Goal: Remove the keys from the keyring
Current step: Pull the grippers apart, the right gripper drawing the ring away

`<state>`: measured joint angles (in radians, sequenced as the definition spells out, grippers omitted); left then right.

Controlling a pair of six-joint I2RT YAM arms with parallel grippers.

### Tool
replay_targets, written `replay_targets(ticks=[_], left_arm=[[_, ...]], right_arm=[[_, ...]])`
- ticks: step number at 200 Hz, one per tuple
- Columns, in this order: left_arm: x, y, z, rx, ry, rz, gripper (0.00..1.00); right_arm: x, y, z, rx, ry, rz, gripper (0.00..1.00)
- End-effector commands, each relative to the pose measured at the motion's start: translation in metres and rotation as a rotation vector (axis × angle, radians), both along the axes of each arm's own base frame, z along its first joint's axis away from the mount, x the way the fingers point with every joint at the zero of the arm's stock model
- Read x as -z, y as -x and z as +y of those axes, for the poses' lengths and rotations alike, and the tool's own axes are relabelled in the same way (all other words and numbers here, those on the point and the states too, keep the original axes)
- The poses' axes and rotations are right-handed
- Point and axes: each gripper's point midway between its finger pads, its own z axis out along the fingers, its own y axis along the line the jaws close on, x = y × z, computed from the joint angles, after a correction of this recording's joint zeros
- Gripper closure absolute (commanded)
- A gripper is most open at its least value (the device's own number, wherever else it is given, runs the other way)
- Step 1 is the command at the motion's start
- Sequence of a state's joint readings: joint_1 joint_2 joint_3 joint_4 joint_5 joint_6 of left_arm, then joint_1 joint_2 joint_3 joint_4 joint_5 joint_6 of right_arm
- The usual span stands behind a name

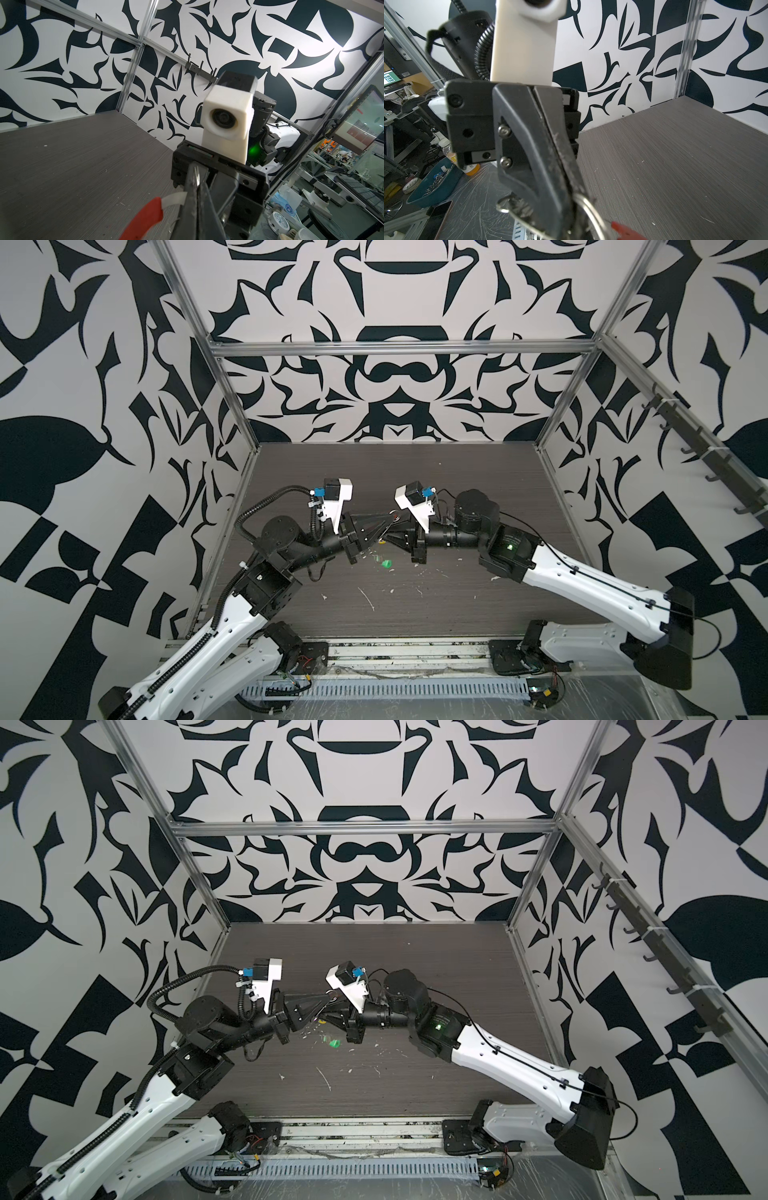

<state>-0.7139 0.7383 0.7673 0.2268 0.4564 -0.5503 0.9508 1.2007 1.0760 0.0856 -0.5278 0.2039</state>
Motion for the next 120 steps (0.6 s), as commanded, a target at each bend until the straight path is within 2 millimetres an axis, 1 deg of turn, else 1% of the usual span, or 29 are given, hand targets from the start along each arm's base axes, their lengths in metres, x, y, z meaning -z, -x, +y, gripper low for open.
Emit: replay_targets(ticks=[1,38,66,80,88,98,120], left_arm=[[-0.009,0.001,0.009,-0.050,0.020,-0.045,1.00],[-0.006,0.000,0.019,-0.109,-0.012,-0.056,1.00],[-0.002,-0.001,0.027,-0.154,-0.036,-0.070,1.00],[0.000,-0.003,0.031,-0.184,-0.051,-0.075,1.00],[0.003,-0.004,0.033,-0.196,-0.061,-0.073,1.00],[0.005,-0.004,0.035,-0.207,-0.066,-0.074,1.00],[0.009,-0.004,0.038,-0.219,-0.072,-0.069,1.00]], right_arm=[[-0.025,0.008,-0.006,-0.014,-0.064,-0.046,1.00],[-0.004,0.011,-0.029,0.055,-0.008,-0.033,1.00],[0.012,0.009,-0.048,0.135,0.037,-0.035,1.00],[0.022,0.002,-0.059,0.206,0.060,-0.042,1.00],[0.031,-0.004,-0.066,0.252,0.076,-0.044,1.00],[0.037,-0.011,-0.074,0.307,0.080,-0.031,1.00],[0.064,-0.032,-0.087,0.393,0.128,0.047,1.00]])
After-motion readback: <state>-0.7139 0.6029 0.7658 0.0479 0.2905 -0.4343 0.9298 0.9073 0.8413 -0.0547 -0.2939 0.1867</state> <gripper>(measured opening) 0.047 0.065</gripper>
